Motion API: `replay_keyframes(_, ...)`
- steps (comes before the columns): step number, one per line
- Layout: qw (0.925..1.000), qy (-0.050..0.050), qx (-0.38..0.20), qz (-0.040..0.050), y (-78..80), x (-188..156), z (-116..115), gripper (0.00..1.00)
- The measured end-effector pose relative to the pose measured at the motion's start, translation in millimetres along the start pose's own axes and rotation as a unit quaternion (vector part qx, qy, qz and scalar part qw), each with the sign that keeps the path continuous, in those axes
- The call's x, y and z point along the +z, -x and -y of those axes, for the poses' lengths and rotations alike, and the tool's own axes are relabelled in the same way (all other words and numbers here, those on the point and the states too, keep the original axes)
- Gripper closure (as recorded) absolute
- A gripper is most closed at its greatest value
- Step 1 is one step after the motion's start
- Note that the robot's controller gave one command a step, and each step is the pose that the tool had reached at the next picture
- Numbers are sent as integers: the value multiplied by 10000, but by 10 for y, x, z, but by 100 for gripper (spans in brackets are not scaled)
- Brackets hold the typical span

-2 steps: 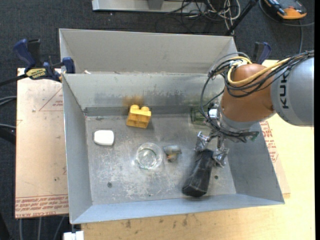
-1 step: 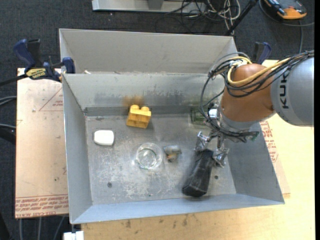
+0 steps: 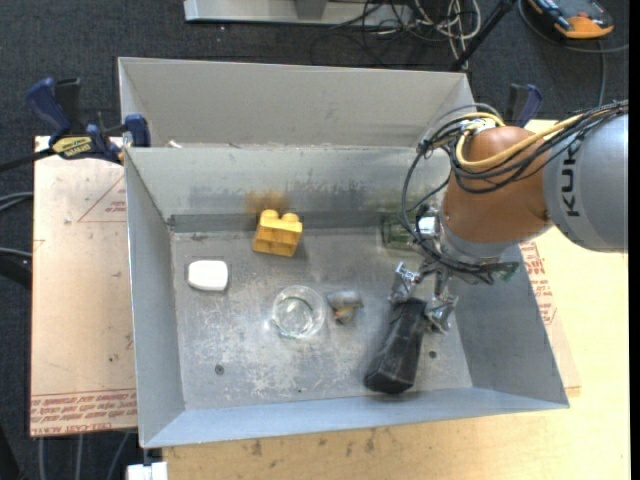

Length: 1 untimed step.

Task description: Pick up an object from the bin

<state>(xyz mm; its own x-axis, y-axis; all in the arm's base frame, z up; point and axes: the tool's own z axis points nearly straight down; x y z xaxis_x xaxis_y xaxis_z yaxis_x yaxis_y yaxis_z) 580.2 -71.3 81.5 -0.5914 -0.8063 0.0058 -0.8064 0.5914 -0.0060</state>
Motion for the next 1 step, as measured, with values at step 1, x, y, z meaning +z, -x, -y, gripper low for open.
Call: replay_keyframes(1, 10000, -2, 8, 43, 11, -51, -8, 100)
